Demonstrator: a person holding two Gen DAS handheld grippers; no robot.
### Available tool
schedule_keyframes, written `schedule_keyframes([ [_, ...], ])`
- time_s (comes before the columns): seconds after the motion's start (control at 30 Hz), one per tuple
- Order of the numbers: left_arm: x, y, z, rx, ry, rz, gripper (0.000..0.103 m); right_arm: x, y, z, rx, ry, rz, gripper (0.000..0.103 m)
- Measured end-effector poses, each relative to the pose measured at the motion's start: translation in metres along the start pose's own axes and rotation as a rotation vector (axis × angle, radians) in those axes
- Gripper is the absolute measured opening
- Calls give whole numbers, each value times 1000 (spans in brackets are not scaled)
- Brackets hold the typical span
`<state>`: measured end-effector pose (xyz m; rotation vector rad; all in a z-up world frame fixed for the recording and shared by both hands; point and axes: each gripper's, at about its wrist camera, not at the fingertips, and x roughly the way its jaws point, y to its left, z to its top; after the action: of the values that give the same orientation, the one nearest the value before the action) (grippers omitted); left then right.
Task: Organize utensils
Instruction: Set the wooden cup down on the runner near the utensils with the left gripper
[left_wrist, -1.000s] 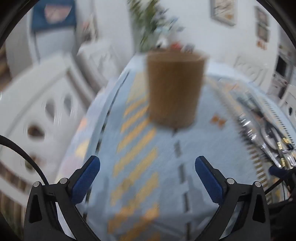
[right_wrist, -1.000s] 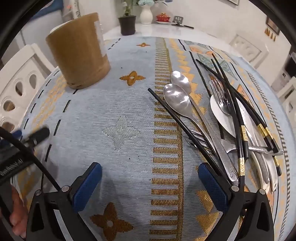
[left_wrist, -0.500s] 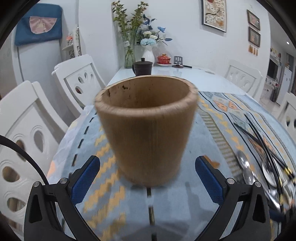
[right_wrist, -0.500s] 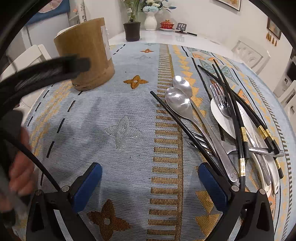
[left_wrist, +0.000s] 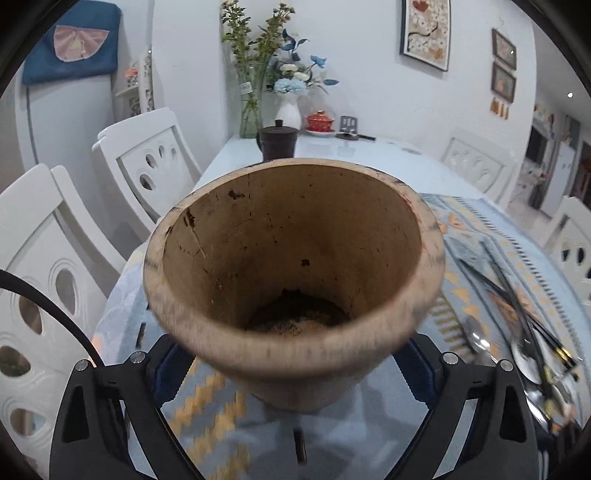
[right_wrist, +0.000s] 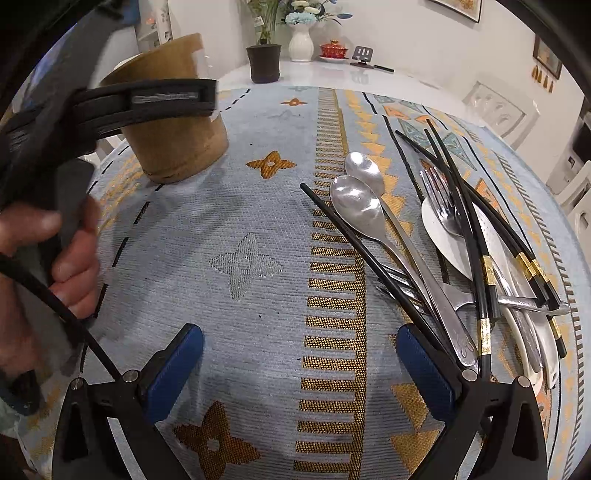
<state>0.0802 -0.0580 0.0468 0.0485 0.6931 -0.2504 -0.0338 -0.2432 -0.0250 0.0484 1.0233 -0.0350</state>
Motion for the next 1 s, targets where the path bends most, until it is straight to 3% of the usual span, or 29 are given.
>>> schedule_keyframes([
  [0.1,-5,0,-14,29,32,-15,95,0,0,0,0,-1,0,103],
  [0.37,-10,-10,-22,94,3,-10,97,0,-1,0,-1,-2,2,103],
  [0.6,-13,-5,-33,55,15,0,98,0,0,-1,0,-3,1,103],
  [0.77,-11,-12,-37,69,16,15,93,0,0,-1,-2,2,-1,103],
  [0.93,-14,-19,-38,99,-3,55,93,-2,-8,10,16,133,34,103],
  [1.0,-14,-19,-37,100,-2,61,94,-12,-17,12,60,138,59,98],
])
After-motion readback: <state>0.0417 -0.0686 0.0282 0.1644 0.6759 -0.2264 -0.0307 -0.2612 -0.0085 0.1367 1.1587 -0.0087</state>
